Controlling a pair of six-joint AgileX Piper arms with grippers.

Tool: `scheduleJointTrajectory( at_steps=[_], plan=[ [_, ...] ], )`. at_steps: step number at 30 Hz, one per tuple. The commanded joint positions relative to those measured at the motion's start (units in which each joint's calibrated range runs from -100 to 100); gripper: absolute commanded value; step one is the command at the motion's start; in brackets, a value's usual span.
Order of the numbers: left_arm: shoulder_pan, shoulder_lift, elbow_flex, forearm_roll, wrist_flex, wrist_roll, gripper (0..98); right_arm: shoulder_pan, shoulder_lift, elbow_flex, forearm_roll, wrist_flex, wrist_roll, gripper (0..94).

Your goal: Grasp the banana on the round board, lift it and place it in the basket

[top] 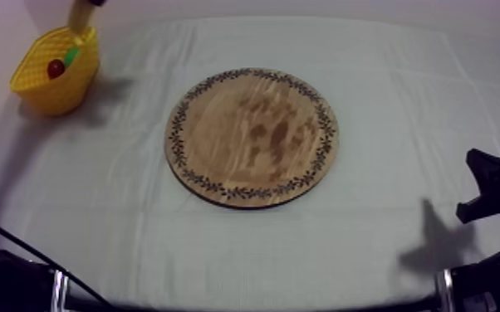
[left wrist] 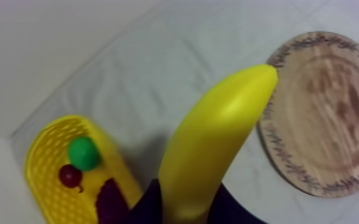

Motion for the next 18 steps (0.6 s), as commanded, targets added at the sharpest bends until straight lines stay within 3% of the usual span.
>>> scheduleJointTrajectory(
  at_steps=[1, 11, 18],
  plan=[
    [-5.1, 2.6, -4.8, 0.07, 2.4, -1.1, 6.6, 0.0, 0.0, 0.0, 0.0, 0.0, 0.0, 0.2],
    [-12.1, 12.7, -13.5, 0.42, 5.3, -3.9, 10.9, 0.0, 0.0, 0.0, 0.0, 0.0, 0.0, 0.2],
    [-13.8, 16.0, -13.0, 1.07, 5.4, -5.0, 43.2, 0.0, 0.0, 0.0, 0.0, 0.0, 0.0, 0.2]
  ],
)
